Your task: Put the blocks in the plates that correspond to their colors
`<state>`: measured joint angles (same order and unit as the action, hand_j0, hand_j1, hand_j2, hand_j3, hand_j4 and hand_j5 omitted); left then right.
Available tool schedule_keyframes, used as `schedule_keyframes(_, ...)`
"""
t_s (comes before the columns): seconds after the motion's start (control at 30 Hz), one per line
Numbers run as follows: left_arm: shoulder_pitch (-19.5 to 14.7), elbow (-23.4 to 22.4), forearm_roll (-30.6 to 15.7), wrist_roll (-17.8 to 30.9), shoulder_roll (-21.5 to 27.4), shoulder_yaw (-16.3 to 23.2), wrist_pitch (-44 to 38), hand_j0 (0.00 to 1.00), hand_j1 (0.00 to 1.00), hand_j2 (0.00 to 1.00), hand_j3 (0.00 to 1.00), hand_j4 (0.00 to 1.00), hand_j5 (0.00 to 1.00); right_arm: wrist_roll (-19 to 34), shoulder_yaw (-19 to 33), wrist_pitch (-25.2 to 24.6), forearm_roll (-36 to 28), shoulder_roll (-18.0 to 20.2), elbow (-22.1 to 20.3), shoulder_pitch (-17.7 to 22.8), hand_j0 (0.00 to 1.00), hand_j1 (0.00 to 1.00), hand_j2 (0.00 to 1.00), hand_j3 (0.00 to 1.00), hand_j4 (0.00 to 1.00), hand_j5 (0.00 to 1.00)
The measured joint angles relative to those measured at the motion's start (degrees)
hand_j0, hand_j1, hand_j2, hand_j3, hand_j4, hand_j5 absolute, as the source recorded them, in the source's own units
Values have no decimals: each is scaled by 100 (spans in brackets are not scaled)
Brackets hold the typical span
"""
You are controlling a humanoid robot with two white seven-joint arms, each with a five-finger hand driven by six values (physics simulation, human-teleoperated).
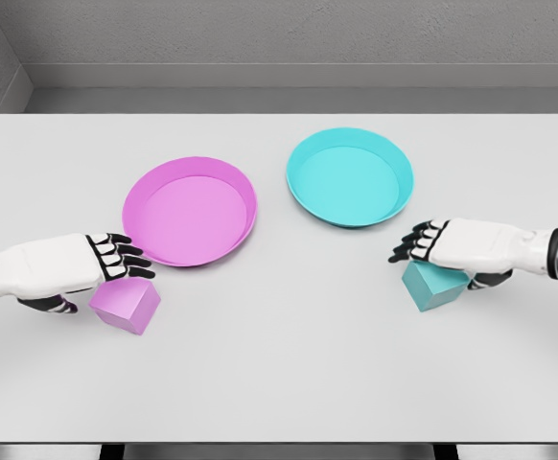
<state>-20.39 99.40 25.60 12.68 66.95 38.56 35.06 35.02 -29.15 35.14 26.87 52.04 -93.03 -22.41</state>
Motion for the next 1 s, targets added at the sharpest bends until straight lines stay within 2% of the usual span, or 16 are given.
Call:
schedule_keyframes(0.3,-9,19,5,214,-260,47,0,100,100,100,100,100,100,-20,-44,-31,150,-4,-31,35,100,100,100,100,100,100)
schedule_keyframes(0.53,-44,-9,103,243,-283,149,1,100,100,100,100,100,100,-94,-112,-183,-7,-4,-21,53,100,100,100,100,100,100)
schedule_keyframes(0.57,-44,-13,111,244,-284,153,1,100,100,100,100,100,100,-93,-117,-183,-1,-4,-18,44,97,97,97,97,97,97)
schedule_keyframes(0.67,-53,-38,154,245,-306,164,1,100,100,100,100,100,100,-96,-112,-163,39,-5,-7,26,65,65,65,65,65,65)
schedule_keyframes(0.7,-53,-53,182,246,-333,164,1,100,100,100,100,100,100,-118,-111,-141,103,-4,-1,35,64,64,64,64,64,64)
schedule_keyframes(0.73,-51,-71,190,244,-359,172,-1,100,100,100,100,100,100,81,-128,16,103,-35,-7,28,59,59,59,59,59,59)
schedule_keyframes(0.77,-62,-83,205,244,-377,177,0,100,100,100,100,100,100,-41,-26,-375,-405,-23,-18,27,58,58,58,58,58,58)
schedule_keyframes(0.87,-62,-103,234,245,-415,169,0,100,100,100,100,100,100,-45,-79,-205,-114,-13,16,26,58,58,58,58,58,58)
schedule_keyframes(1.0,-70,-118,254,246,-456,168,0,100,100,100,100,100,100,-27,-89,-205,-176,-17,72,-17,59,59,59,59,59,59)
